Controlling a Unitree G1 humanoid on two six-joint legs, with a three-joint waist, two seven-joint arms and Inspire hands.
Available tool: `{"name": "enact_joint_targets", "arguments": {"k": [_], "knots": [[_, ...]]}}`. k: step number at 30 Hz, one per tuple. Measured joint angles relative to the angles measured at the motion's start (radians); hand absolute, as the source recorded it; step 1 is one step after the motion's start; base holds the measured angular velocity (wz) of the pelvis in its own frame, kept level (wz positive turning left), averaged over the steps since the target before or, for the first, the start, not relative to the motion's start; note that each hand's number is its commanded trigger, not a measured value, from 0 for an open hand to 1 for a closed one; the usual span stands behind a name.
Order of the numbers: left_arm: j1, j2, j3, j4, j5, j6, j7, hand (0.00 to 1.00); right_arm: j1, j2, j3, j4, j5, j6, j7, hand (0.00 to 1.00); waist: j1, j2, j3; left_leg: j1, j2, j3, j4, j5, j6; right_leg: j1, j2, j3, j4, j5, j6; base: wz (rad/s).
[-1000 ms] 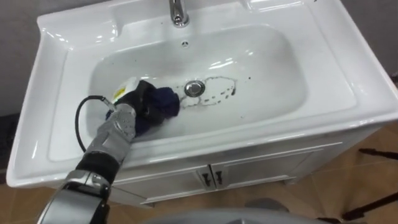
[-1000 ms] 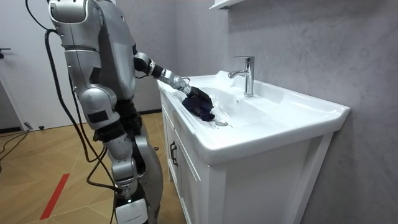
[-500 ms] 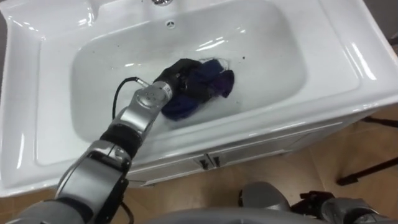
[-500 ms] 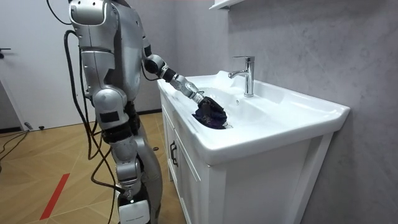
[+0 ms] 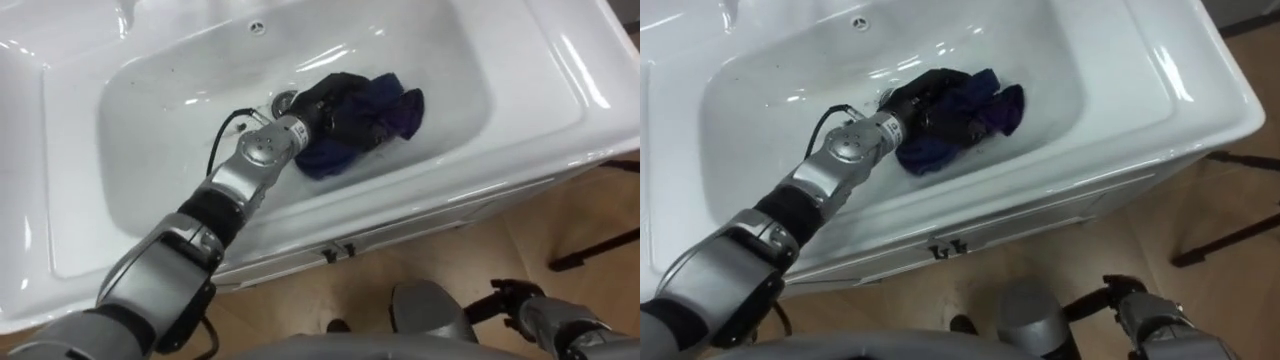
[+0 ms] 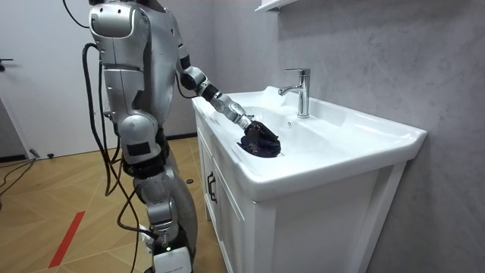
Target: Wipe basin
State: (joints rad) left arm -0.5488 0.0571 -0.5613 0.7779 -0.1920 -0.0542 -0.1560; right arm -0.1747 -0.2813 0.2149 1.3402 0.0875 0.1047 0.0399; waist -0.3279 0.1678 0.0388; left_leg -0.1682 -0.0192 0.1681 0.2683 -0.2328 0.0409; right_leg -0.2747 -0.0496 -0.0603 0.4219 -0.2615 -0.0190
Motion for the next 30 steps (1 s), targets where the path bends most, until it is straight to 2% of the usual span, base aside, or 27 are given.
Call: {"name": "enact_joint_targets", "arguments": {"k": [4,7,9,10,15,18,20,22,23,24,26,29,30], "knots": [[0.002,-0.002,-0.040,-0.062,-0.012,0.001,0.015,1.00,-0.005,0.000,0.003,-0.009,0.025,-0.026,-0.012,0.00,-0.001,0.002,0.0009,-0.017,-0.004,0.001,0.002,0.002,0.003,-0.017,-0.002,-0.011,0.008,-0.001,0.002,0.07],[0.002,-0.016,-0.044,-0.069,0.010,-0.004,0.041,1.00,-0.003,-0.001,0.002,-0.012,0.038,-0.042,-0.023,0.00,-0.001,0.006,0.0039,-0.021,-0.009,0.001,0.004,0.004,0.006,-0.018,-0.006,-0.011,0.008,-0.003,0.006,0.05],[0.003,-0.022,-0.043,-0.082,0.056,-0.013,0.062,1.00,0.003,-0.002,0.003,-0.009,0.060,-0.050,-0.035,0.00,0.002,0.010,0.0062,-0.022,-0.010,0.009,0.005,0.004,0.006,-0.021,-0.007,-0.002,0.012,-0.004,0.007,-0.03],[0.003,-0.019,-0.043,-0.102,0.099,-0.014,0.080,1.00,0.004,-0.002,0.004,-0.009,0.070,-0.053,-0.041,0.00,0.007,0.012,0.0071,-0.025,-0.010,0.022,0.006,0.004,0.007,-0.029,-0.009,0.003,0.021,-0.005,0.008,-0.09],[0.003,-0.002,-0.051,-0.134,0.300,-0.035,0.191,1.00,0.020,-0.001,0.019,-0.013,0.130,-0.063,-0.053,0.00,0.005,0.014,0.0123,-0.033,-0.010,0.034,0.018,0.004,0.008,-0.048,-0.014,0.004,0.047,-0.006,0.010,-0.05],[0.002,0.006,-0.048,-0.128,0.383,-0.039,0.232,1.00,0.034,-0.004,0.018,-0.017,0.140,-0.063,-0.059,0.00,0.006,0.012,0.0157,-0.040,-0.010,0.041,0.035,0.004,0.008,-0.050,-0.020,0.006,0.052,-0.008,0.007,-0.04],[-0.002,0.035,-0.034,-0.105,0.444,-0.050,0.260,1.00,0.047,-0.007,0.004,-0.021,0.154,-0.063,-0.073,0.00,0.004,0.012,0.0164,-0.050,-0.012,0.051,0.044,0.004,0.008,-0.069,-0.020,0.011,0.066,-0.016,0.006,-0.07],[-0.014,0.078,-0.027,-0.068,0.471,-0.056,0.279,1.00,0.052,-0.011,-0.001,-0.017,0.155,-0.063,-0.081,0.00,0.003,0.013,0.0160,-0.065,-0.011,0.058,0.060,0.004,0.008,-0.090,-0.020,0.022,0.087,-0.018,0.004,-0.11],[-0.028,0.112,-0.024,-0.036,0.486,-0.056,0.283,1.00,0.058,-0.019,-0.002,-0.015,0.153,-0.063,-0.081,0.00,0.004,0.013,0.0178,-0.068,-0.011,0.063,0.063,0.004,0.008,-0.099,-0.022,0.029,0.099,-0.018,0.003,-0.07],[-0.035,0.126,-0.019,-0.019,0.503,-0.056,0.285,1.00,0.057,-0.024,-0.002,-0.017,0.148,-0.063,-0.081,0.00,0.004,0.014,0.0172,-0.070,-0.010,0.067,0.065,0.004,0.008,-0.104,-0.021,0.030,0.102,-0.018,0.003,-0.10],[-0.064,0.175,0.006,0.072,0.559,-0.056,0.319,1.00,0.061,-0.039,-0.002,-0.019,0.137,-0.061,-0.082,0.00,0.003,0.022,0.0143,-0.084,-0.008,0.079,0.074,0.004,0.008,-0.121,-0.020,0.034,0.112,-0.014,-0.003,-0.12],[-0.082,0.230,0.009,0.138,0.591,-0.047,0.359,1.00,0.063,-0.052,-0.002,-0.024,0.128,-0.061,-0.085,0.00,-0.003,0.026,0.0137,-0.097,-0.007,0.081,0.085,0.004,0.008,-0.141,-0.021,0.038,0.133,-0.016,-0.007,-0.01],[-0.084,0.236,0.010,0.148,0.601,-0.044,0.367,1.00,0.063,-0.054,-0.002,-0.025,0.122,-0.061,-0.085,0.00,-0.002,0.026,0.0140,-0.102,-0.006,0.081,0.092,0.004,0.008,-0.146,-0.022,0.045,0.138,-0.017,-0.007,-0.03]]}}
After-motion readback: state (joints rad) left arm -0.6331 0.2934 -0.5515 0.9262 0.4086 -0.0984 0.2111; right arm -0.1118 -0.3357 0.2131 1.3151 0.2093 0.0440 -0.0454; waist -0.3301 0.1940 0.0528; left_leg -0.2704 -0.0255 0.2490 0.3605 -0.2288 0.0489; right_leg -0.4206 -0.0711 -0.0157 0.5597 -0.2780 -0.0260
